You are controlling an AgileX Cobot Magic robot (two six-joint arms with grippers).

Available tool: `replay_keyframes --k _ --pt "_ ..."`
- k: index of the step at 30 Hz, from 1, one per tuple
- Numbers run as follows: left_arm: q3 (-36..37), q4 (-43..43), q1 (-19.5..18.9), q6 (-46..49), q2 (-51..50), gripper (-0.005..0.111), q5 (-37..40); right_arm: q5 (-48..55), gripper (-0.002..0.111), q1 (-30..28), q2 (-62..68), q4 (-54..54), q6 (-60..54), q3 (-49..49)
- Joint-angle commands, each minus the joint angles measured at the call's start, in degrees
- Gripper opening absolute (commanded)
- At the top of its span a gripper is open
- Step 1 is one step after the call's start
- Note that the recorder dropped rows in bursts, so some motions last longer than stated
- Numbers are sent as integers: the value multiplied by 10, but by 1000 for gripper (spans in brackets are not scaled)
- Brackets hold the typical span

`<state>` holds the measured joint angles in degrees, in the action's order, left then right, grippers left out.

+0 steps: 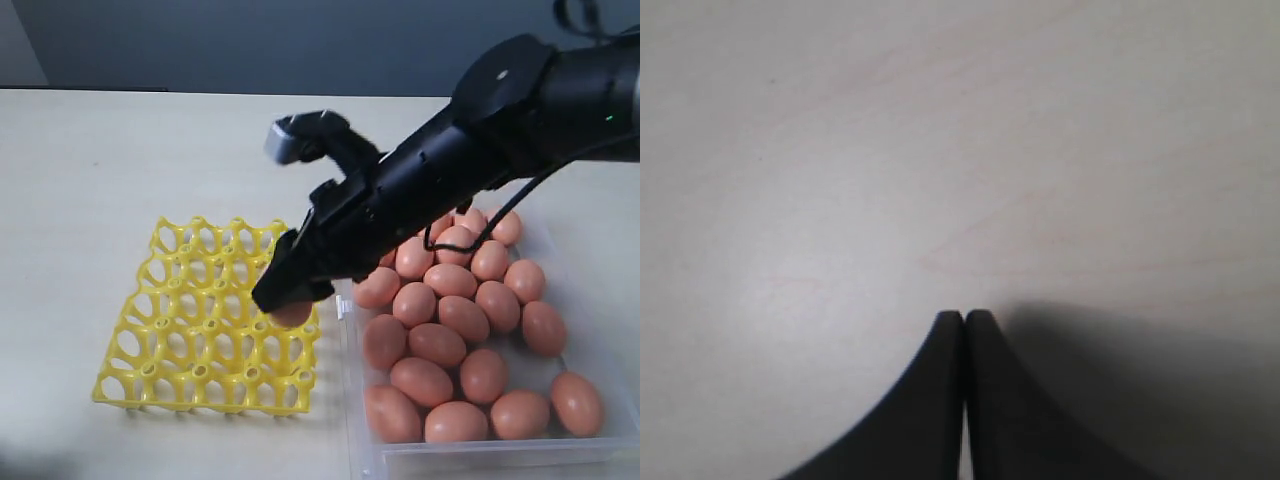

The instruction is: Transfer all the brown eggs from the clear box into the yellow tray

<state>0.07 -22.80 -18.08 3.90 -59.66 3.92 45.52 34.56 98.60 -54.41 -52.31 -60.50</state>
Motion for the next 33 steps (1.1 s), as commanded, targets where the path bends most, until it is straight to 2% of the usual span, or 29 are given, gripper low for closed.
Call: replay_keyframes --k 1,4,6,13,17,20,25,33 --pt "-1 1 -1 -3 0 0 -5 -31 -1 36 32 -8 -34 4" --pt "-1 1 -1 -3 0 0 -5 -43 -1 48 42 -12 -41 5" --pt "-1 1 -1 -3 0 0 -5 -43 -1 49 43 -38 -89 14" --pt "-1 1 -1 -3 0 0 -5 -160 -1 48 3 -252 -264 115" --pt "-1 1 -1 -3 0 0 -5 -166 -1 48 -11 -337 -374 171" --pt "-1 1 -1 -3 0 0 -5 -161 -1 48 -11 -452 -466 202" --pt "-1 1 -1 -3 0 0 -5 -107 -1 48 -11 -455 -498 209" --pt "-1 1 -1 -3 0 0 -5 -99 -1 48 -11 -455 -501 209"
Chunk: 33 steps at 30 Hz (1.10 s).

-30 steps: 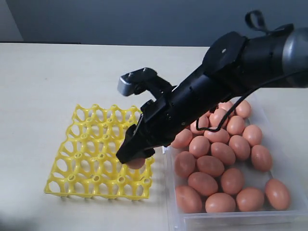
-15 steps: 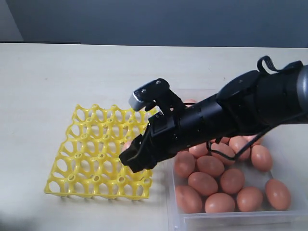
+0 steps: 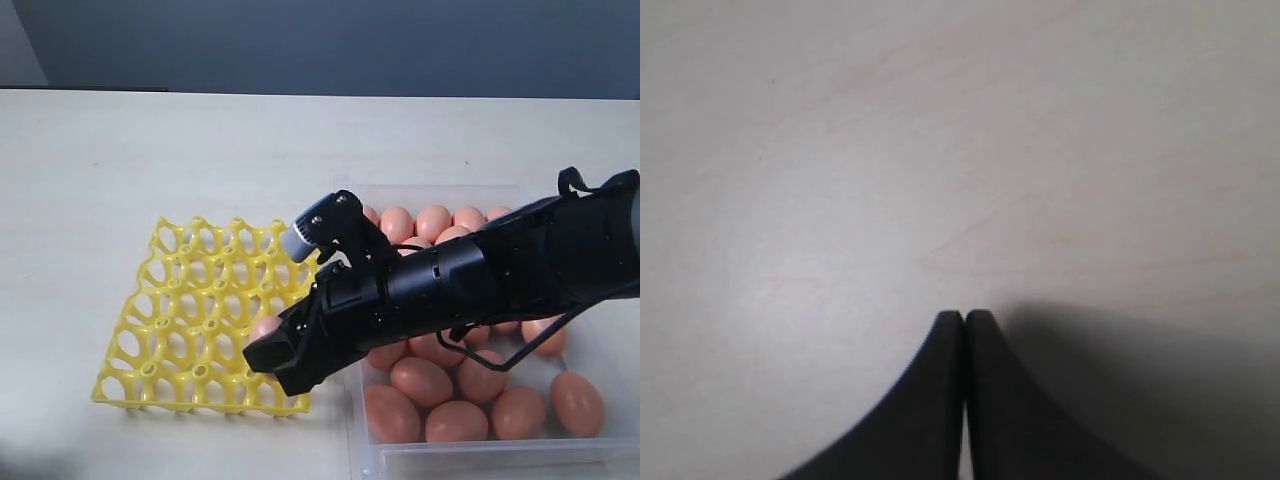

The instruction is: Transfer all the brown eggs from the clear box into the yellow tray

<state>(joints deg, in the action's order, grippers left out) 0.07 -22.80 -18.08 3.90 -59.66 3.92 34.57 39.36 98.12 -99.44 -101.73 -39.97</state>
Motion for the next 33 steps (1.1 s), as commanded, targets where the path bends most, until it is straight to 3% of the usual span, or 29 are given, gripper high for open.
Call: replay_keyframes --k 1,26,27,29,30,32,33 --pt "-1 1 -1 -3 0 0 -5 7 -1 0 -6 -5 -7 3" --pt "-1 1 -1 -3 0 0 -5 7 0 0 34 -5 -7 2" --pt "-1 1 -1 -3 0 0 -5 7 2 0 34 -5 -7 2" --pt "-1 1 -1 -3 0 0 -5 8 21 0 34 -5 -7 2" --pt "-1 1 -1 -3 0 0 -5 5 36 0 34 -5 -7 2" --pt "-1 1 -1 -3 0 0 -5 3 52 0 34 -5 -7 2" --pt "-1 1 -1 -3 0 0 -5 7 53 0 34 -5 -7 2"
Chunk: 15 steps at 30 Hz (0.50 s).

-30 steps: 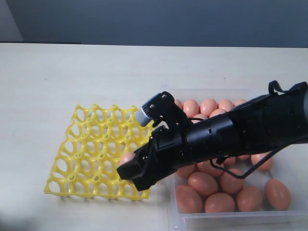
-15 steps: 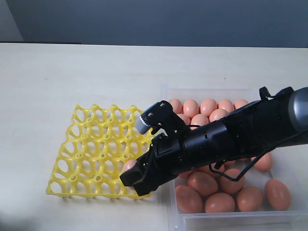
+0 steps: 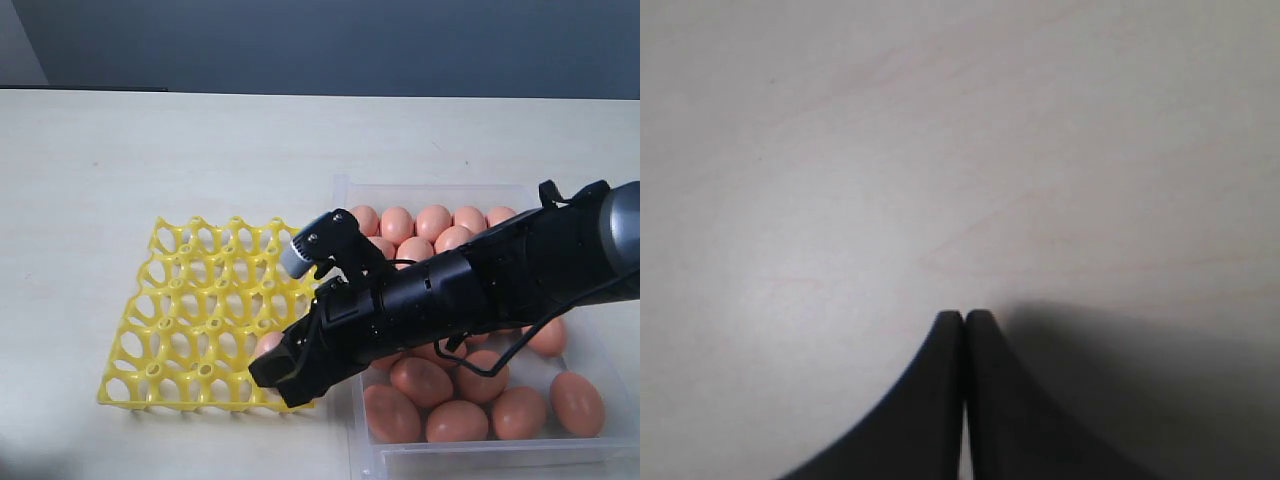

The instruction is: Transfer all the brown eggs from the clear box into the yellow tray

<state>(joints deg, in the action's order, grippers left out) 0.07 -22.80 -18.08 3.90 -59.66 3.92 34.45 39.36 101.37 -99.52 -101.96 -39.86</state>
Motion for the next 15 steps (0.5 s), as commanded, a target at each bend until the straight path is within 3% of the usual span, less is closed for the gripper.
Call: replay_keyframes --k 1,12,15 --pt "-1 1 -1 -3 0 0 -5 9 53 0 1 -4 -4 1" --pt "-1 1 -1 -3 0 0 -5 -3 53 0 -21 -4 -21 -71" --pt "-1 1 -1 -3 0 0 -5 -35 53 0 -46 -1 39 -79"
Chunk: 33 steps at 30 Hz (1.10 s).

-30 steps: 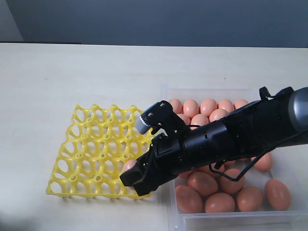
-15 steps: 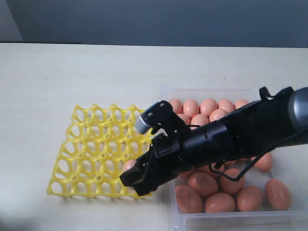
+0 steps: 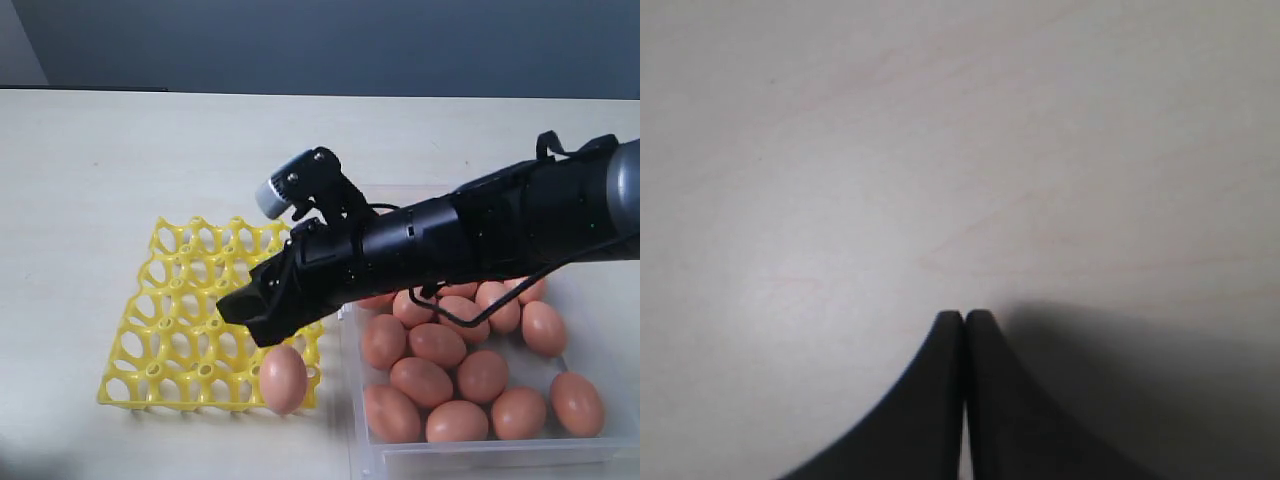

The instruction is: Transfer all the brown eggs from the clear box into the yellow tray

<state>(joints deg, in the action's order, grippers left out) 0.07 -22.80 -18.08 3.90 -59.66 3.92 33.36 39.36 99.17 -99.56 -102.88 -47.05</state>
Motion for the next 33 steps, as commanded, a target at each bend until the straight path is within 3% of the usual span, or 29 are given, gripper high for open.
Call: replay_keyframes --k 1,7,10,13,18,33 --pt "-1 1 -1 -3 0 0 -5 -24 53 0 -27 18 63 -7" --pt "-1 1 -1 -3 0 0 -5 -30 53 0 -29 311 417 -7" --pt "-1 1 -1 -3 0 0 -5 -30 53 0 -29 371 498 -7" --pt "-1 1 -1 -3 0 0 -5 -31 54 0 -29 378 517 -7" --pt "-1 1 -1 -3 0 0 -5 -31 74 0 -29 376 541 -7" --pt "-1 1 -1 -3 0 0 -5 31 71 0 6 366 552 -14"
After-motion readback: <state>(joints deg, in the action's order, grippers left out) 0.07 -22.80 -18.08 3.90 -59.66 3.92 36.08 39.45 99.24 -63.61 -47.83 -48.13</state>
